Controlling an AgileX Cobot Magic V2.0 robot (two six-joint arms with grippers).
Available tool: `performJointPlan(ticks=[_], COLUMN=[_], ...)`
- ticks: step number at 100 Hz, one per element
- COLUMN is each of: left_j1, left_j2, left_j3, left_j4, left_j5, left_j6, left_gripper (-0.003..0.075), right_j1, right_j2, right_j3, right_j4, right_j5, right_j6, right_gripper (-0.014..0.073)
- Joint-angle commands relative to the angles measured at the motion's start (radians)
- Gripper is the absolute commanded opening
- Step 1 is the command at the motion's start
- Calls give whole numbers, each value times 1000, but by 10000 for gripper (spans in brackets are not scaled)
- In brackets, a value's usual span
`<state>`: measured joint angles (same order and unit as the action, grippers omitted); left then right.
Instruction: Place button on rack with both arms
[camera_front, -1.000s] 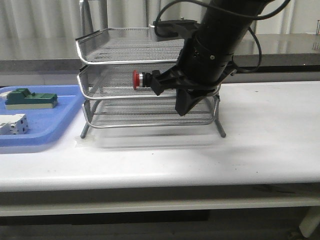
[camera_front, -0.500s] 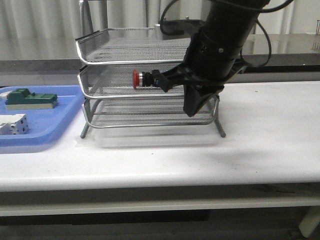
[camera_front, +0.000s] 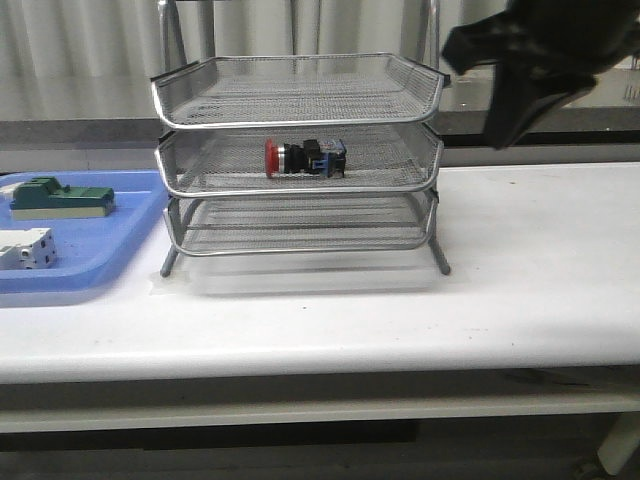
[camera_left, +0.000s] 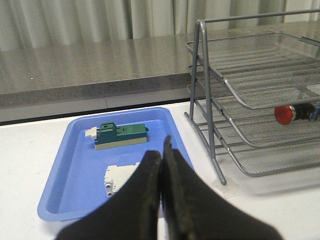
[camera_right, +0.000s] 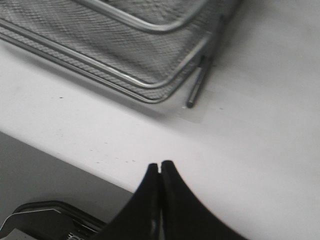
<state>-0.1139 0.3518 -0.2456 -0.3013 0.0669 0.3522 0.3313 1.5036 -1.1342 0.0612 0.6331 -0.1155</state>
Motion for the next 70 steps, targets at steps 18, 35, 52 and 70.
performJointPlan(ticks=[18,35,52,70], left_j1=[5,5,5,5], left_j2=[4,4,4,4], left_j3=[-27,-27,-27,-27], left_j4=[-10,-10,-10,-10], left_j5=[-82,-82,-82,-82], left_j6=[-9,-9,-9,-9], left_gripper=[4,4,4,4], right_j1=[-124,-158,-162,-162], right_j2=[-281,-434,-586,-729], right_j3=[160,278,391,501], right_j4=[-7,-7,-7,-7], right_j5=[-96,-139,-192,-266], right_j6=[8,25,43,45], right_gripper=[-67,-67,-67,-64])
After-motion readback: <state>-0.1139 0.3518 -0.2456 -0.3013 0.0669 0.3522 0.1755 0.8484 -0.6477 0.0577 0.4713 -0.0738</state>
